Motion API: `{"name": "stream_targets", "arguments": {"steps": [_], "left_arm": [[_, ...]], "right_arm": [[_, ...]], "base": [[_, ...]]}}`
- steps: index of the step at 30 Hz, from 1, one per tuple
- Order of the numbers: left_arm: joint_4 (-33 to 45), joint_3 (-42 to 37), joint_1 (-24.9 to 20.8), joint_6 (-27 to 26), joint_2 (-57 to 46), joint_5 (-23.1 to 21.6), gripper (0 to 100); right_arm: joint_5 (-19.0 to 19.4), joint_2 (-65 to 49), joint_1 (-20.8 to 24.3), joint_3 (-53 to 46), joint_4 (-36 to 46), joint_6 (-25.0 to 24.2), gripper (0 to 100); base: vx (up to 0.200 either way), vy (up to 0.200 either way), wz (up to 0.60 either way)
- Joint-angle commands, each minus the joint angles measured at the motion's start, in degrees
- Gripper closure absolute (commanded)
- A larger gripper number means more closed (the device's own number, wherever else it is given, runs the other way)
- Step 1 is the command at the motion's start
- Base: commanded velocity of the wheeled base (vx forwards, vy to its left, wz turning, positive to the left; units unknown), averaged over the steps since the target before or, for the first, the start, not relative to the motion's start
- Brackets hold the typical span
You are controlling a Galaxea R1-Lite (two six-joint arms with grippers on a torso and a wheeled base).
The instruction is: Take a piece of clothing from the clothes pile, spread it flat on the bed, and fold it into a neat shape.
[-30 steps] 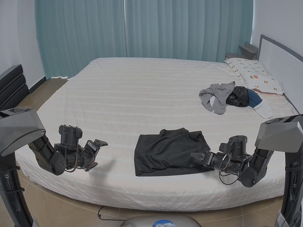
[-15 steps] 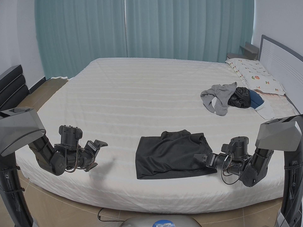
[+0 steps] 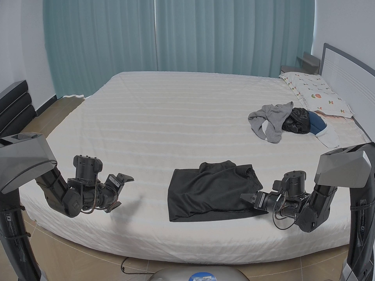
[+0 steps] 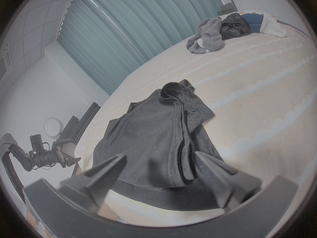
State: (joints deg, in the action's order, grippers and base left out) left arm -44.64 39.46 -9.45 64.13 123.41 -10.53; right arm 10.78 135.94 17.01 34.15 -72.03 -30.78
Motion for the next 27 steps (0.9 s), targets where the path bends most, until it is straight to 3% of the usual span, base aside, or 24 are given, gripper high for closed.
{"name": "stream_targets", "arguments": {"steps": [1,13,27], "left_arm": [[0.0,0.0,0.0,0.0,0.1,0.0,0],[0.0,0.0,0.0,0.0,0.1,0.0,0],[0.1,0.0,0.0,0.0,0.1,-0.1,0]], "right_arm": [[-0.1,-1.4,-0.1,-1.5,0.1,0.5,100],[0.7,-5.6,-2.9,-6.5,0.3,3.1,100],[2.8,-6.2,-5.4,-10.7,0.5,11.3,100]], "base": [[0.0,0.0,0.0],[0.0,0.0,0.0],[0.0,0.0,0.0]]}}
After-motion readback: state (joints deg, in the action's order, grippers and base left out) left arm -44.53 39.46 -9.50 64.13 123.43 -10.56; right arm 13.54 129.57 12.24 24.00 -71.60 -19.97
